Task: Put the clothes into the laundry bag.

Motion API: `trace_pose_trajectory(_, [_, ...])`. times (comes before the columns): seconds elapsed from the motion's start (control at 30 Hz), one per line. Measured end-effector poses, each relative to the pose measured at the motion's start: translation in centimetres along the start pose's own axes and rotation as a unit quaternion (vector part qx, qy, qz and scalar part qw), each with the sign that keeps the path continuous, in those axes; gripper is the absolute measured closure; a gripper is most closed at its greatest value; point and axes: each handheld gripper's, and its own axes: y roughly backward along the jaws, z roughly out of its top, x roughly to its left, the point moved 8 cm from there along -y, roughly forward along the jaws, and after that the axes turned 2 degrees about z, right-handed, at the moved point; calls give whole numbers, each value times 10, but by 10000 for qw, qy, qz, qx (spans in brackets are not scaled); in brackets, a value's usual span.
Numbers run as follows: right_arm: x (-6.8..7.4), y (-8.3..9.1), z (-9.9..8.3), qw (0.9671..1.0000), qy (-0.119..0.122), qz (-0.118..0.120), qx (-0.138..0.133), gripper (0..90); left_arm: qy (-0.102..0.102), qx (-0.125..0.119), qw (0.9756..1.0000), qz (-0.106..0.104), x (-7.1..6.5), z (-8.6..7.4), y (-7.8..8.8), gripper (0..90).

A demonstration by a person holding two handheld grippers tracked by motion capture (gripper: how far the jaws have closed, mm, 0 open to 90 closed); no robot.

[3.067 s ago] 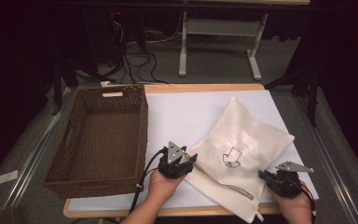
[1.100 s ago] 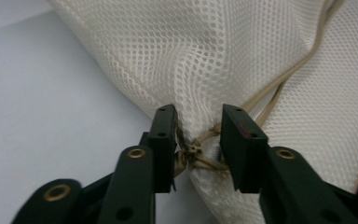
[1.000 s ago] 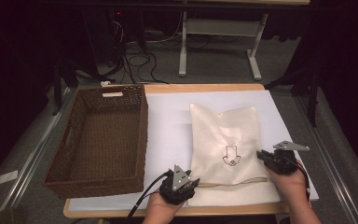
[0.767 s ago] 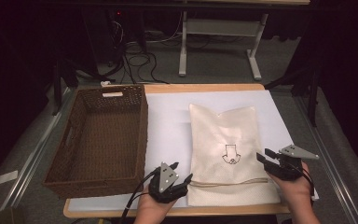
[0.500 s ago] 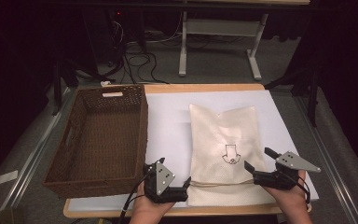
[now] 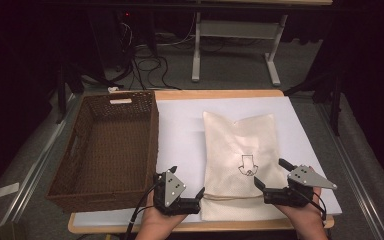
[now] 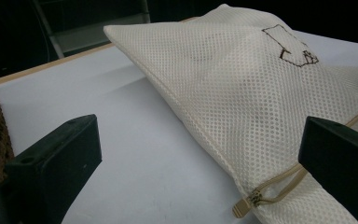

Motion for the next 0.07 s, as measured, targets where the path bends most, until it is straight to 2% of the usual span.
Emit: trace_pose_trajectory(0.07, [-1,1,1,10000,0,-8,-31,5,-8,14,10000,13,1,-1,-1,1])
